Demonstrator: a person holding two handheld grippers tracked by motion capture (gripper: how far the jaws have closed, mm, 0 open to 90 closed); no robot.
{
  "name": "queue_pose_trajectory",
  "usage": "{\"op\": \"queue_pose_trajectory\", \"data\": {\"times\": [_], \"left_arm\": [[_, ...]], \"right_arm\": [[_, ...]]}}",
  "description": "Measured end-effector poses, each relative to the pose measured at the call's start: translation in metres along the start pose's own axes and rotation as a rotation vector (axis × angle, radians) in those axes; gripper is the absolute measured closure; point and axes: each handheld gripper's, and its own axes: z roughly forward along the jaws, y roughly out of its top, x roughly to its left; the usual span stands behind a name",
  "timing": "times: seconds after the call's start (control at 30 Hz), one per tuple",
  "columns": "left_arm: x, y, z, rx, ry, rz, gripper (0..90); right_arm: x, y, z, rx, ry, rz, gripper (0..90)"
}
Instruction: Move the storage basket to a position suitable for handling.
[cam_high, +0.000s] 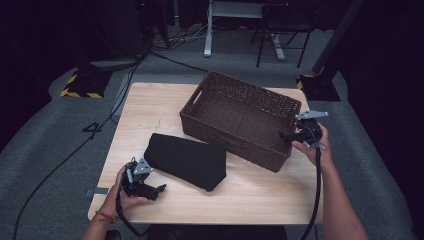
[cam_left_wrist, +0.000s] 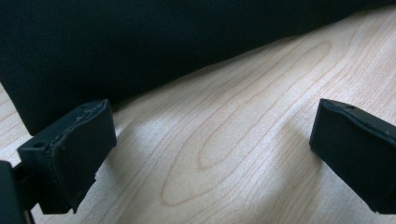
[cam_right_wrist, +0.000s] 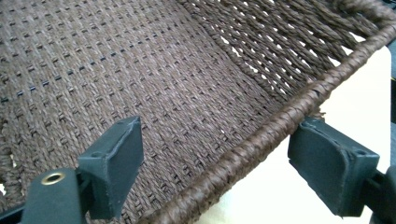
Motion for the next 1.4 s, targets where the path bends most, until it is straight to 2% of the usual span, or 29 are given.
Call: {"op": "queue_pose_trajectory", "data": {"times": [0.1,0.2,0.23,0.33,0.4,0.43,0.47,0.5,0.53,0.57,0.6,0.63,0.67,0.7,0.73,0.77,0.8,0.87,0.9,0.97,1.03,1.07,1.1,1.13,1.17,1.2,1.23,1.33,1.4], "left_arm": [[0.000,-0.001,-0.001,-0.001,0.003,-0.004,0.9],[0.004,-0.004,-0.004,0.001,0.020,-0.023,0.8],[0.004,-0.004,-0.004,0.001,0.020,-0.023,0.8],[0.016,-0.011,-0.011,0.001,0.058,-0.062,1.0],[0.021,-0.013,-0.013,-0.009,0.073,-0.084,3.6],[0.021,-0.013,-0.013,-0.009,0.073,-0.084,7.3],[0.022,-0.013,-0.015,-0.017,0.087,-0.080,7.3],[0.023,-0.011,-0.017,-0.034,0.098,-0.065,22.3],[0.023,-0.009,-0.017,-0.024,0.100,-0.049,20.7],[0.024,-0.006,-0.016,-0.015,0.099,-0.034,13.7],[0.024,-0.004,-0.017,-0.016,0.090,-0.028,14.3],[0.024,-0.004,-0.017,-0.016,0.090,-0.028,19.4],[0.026,-0.001,-0.017,-0.031,0.066,-0.037,19.0],[0.029,0.008,-0.017,-0.028,0.086,-0.021,15.4],[0.030,0.011,-0.017,-0.041,0.075,-0.024,16.8],[0.030,0.011,-0.017,-0.041,0.075,-0.024,17.6],[0.036,0.018,-0.018,-0.066,0.081,-0.028,17.0],[0.039,0.022,-0.020,-0.088,0.071,-0.045,16.2],[0.044,0.027,-0.017,-0.098,0.068,-0.047,16.3],[0.051,0.031,-0.010,-0.064,0.072,-0.042,16.3],[0.054,0.033,-0.007,-0.057,0.065,-0.052,16.2],[0.057,0.036,-0.003,-0.069,0.052,-0.064,15.9],[0.057,0.036,-0.003,-0.069,0.052,-0.064,15.8],[0.057,0.038,0.001,-0.058,0.052,-0.045,15.8],[0.059,0.039,0.008,-0.028,0.033,-0.041,15.3],[0.060,0.039,0.010,-0.021,0.013,-0.046,15.0],[0.060,0.039,0.010,-0.021,0.013,-0.046,14.9],[0.059,0.038,0.018,-0.014,-0.028,-0.069,15.1],[0.056,0.039,0.021,0.003,-0.038,-0.048,15.1]], "right_arm": [[-0.001,0.011,0.007,0.027,-0.004,0.000,21.6],[0.001,0.017,0.002,0.013,-0.004,0.018,20.3],[0.001,0.018,-0.002,-0.011,-0.008,0.018,20.4],[0.006,0.020,-0.022,-0.107,0.020,0.025,22.0],[0.014,0.021,-0.037,-0.148,0.045,0.008,21.5],[0.014,0.021,-0.037,-0.148,0.045,0.008,21.5],[0.020,0.020,-0.044,-0.164,0.066,-0.003,21.1],[0.036,0.017,-0.056,-0.188,0.089,-0.039,20.9],[0.041,0.015,-0.060,-0.193,0.098,-0.046,20.9],[0.048,0.011,-0.065,-0.199,0.100,-0.059,21.0],[0.055,0.008,-0.069,-0.213,0.109,-0.078,21.1],[0.061,0.005,-0.072,-0.223,0.118,-0.087,21.0],[0.069,0.000,-0.077,-0.236,0.131,-0.097,21.0],[0.075,-0.004,-0.081,-0.240,0.150,-0.103,20.9],[0.082,-0.009,-0.083,-0.246,0.162,-0.110,21.0],[0.082,-0.009,-0.083,-0.246,0.162,-0.110,21.0],[0.096,-0.018,-0.088,-0.252,0.178,-0.127,21.2],[0.102,-0.024,-0.091,-0.261,0.183,-0.128,21.6],[0.117,-0.036,-0.096,-0.270,0.211,-0.142,21.8],[0.127,-0.045,-0.096,-0.261,0.237,-0.161,21.9],[0.132,-0.050,-0.093,-0.253,0.246,-0.166,22.2],[0.143,-0.059,-0.086,-0.243,0.269,-0.178,22.1],[0.143,-0.059,-0.086,-0.243,0.269,-0.178,22.1],[0.153,-0.063,-0.077,-0.218,0.249,-0.237,21.3],[0.156,-0.064,-0.072,-0.201,0.244,-0.263,21.3],[0.159,-0.065,-0.066,-0.181,0.252,-0.270,21.3],[0.159,-0.065,-0.066,-0.181,0.252,-0.270,21.3],[0.169,-0.063,-0.040,-0.151,0.305,-0.229,20.1],[0.175,-0.059,-0.033,-0.154,0.314,-0.239,19.3]]}}
